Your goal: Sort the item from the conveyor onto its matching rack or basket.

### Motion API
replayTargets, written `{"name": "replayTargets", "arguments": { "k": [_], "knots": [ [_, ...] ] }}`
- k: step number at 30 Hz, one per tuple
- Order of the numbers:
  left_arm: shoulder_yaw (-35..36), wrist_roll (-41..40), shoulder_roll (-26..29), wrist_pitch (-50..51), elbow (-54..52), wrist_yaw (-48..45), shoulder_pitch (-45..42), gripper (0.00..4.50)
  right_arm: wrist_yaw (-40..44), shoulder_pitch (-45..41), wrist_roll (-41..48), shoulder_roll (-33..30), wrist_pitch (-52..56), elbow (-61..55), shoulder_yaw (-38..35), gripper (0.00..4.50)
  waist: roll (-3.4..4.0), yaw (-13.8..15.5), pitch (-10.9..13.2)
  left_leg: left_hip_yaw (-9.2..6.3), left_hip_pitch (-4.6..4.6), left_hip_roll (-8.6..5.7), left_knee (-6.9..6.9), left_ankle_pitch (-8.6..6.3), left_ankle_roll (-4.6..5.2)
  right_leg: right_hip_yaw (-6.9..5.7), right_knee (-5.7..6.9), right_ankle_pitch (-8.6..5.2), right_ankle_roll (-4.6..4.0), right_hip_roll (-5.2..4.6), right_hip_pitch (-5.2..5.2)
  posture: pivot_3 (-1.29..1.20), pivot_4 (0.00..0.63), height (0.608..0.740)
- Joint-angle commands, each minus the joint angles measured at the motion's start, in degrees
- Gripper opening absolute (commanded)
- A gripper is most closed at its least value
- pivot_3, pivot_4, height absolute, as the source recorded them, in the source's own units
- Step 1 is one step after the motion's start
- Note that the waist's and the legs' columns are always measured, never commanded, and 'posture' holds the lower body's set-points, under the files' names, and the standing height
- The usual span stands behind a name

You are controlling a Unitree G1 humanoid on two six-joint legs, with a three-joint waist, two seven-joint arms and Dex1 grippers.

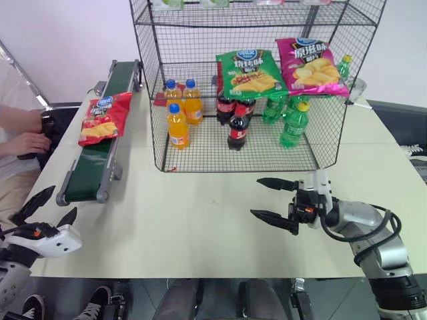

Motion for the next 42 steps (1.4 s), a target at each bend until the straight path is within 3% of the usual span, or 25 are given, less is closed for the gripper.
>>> {"name": "replayTargets", "arguments": {
  "k": [1, 13, 34, 38, 42],
  "knots": [
    [-1.0, -0.3, -0.3, 1.8, 0.1, 2.1, -0.3, 4.45, -0.6, -0.2, 0.3, 0.9, -1.2, -1.3, -0.6, 4.5, 0.0, 0.0, 0.0, 0.0, 0.0, 0.0, 0.0, 0.0, 0.0, 0.0, 0.0, 0.0, 0.0, 0.0, 0.0, 0.0, 0.15, 0.74],
    [-6.9, -0.2, 0.4, 5.1, 2.5, 5.5, -3.8, 4.45, -1.3, -1.5, -1.9, 1.0, -3.4, 0.1, -0.5, 4.5, -0.01, 0.0, 0.0, 0.0, 0.02, 0.0, 0.01, 0.0, 0.0, -0.01, 0.02, 0.0, 0.01, 0.01, 0.01, 0.0, 0.15, 0.74],
    [-9.4, -2.1, 0.1, 7.5, 1.6, 6.4, -5.3, 4.45, -1.7, -2.2, -2.9, 0.6, -3.9, 1.3, -1.2, 4.5, -0.01, 0.0, 0.0, 0.0, 0.03, -0.01, 0.01, 0.01, 0.0, -0.01, 0.02, 0.01, 0.01, 0.01, 0.02, 0.0, 0.15, 0.74],
    [-10.0, -4.2, -0.1, 7.4, 1.5, 4.7, -6.1, 3.18, -1.9, -2.4, -3.0, 0.4, -4.1, 1.8, -1.5, 4.5, -0.01, 0.0, 0.0, 0.0, 0.03, -0.01, 0.02, 0.01, 0.0, -0.01, 0.03, 0.01, 0.01, 0.0, 0.02, 0.0, 0.15, 0.74],
    [-10.2, -3.8, 0.0, 8.5, 1.3, 5.7, -6.8, 1.16, -1.8, -2.6, -3.3, 0.1, -4.4, 2.3, -2.0, 4.5, -0.01, 0.0, 0.0, 0.0, 0.04, -0.01, 0.02, 0.01, 0.0, -0.01, 0.03, 0.01, 0.0, 0.01, 0.03, 0.0, 0.15, 0.74]
  ]
}}
